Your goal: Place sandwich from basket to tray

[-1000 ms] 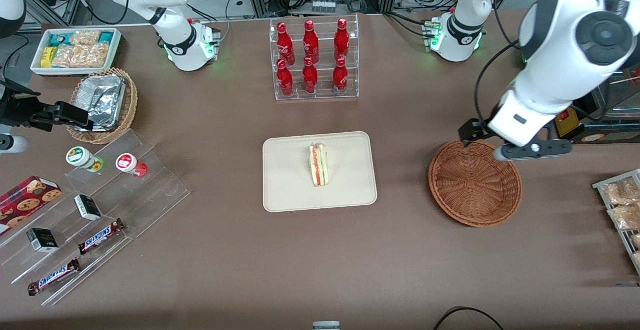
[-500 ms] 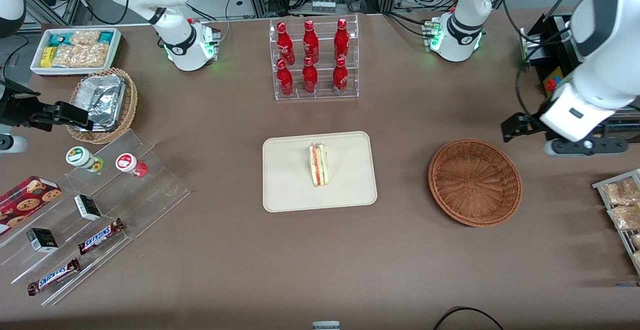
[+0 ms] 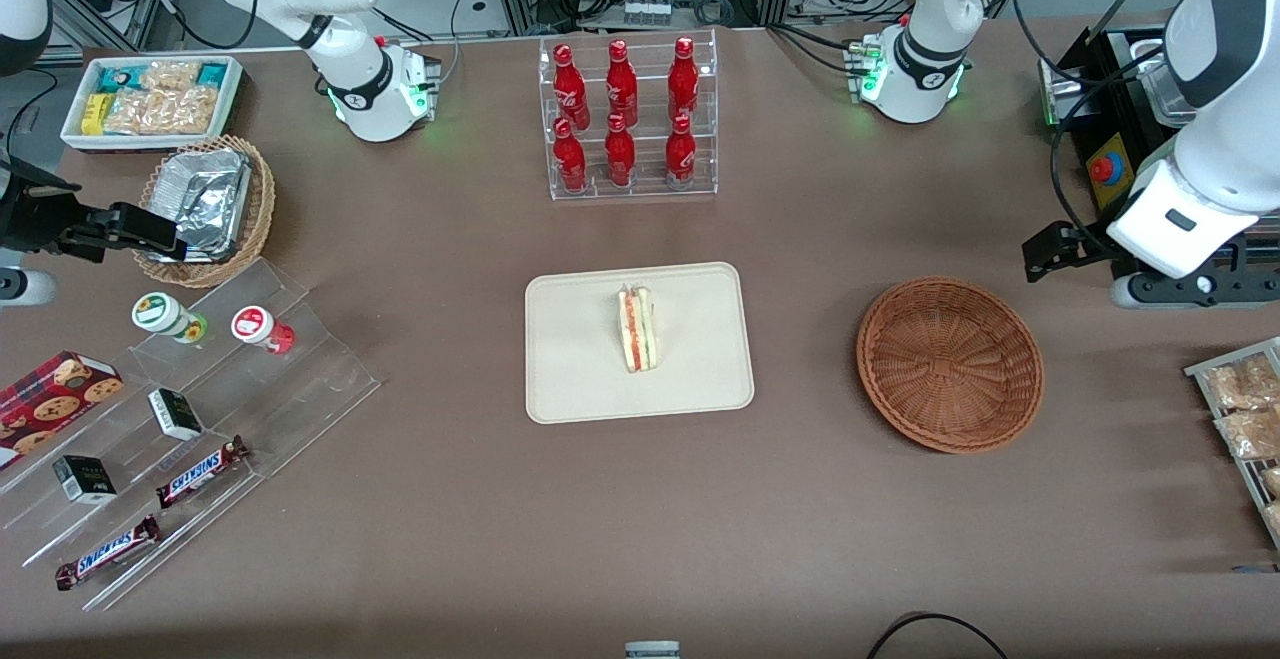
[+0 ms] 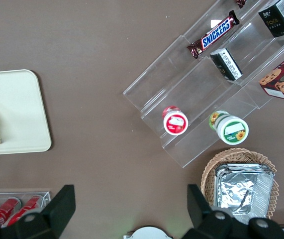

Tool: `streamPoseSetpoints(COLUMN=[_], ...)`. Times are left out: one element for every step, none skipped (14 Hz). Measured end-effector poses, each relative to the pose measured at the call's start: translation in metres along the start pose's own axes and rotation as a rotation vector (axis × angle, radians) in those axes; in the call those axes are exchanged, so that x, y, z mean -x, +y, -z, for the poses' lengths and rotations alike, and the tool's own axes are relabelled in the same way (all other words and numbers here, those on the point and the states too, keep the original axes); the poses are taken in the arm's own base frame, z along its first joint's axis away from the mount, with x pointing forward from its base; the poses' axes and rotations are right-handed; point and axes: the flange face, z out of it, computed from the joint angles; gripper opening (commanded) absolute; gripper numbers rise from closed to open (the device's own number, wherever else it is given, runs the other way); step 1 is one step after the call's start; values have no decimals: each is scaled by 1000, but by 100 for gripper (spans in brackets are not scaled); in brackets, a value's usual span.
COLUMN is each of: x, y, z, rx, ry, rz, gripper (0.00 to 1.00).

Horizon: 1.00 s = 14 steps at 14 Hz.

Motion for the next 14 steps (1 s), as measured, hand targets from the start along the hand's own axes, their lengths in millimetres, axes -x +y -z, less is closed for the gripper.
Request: streamPoseSetpoints(x=[4, 8, 11, 14, 15, 15, 15, 14, 14, 13, 13, 13, 13, 13], y=[0, -1, -2, -3, -3, -4, -5, -5, -6, -7, -9, -11, -13, -16], z=[5, 9, 13, 16, 19, 19, 18, 16, 15, 16, 17, 17, 17, 17], rx=[1, 1, 1, 2, 1, -3, -9, -13, -15, -15, -16, -16, -16, -16], ry=[7, 13, 19, 23, 27, 28, 27, 24, 23, 24, 26, 27, 27, 27], rz=[0, 1, 2, 3, 3, 4, 3, 3, 4, 6, 9, 12, 17, 21], gripper=[100, 100, 100, 100, 100, 100, 100, 100, 100, 100, 100, 100, 100, 100])
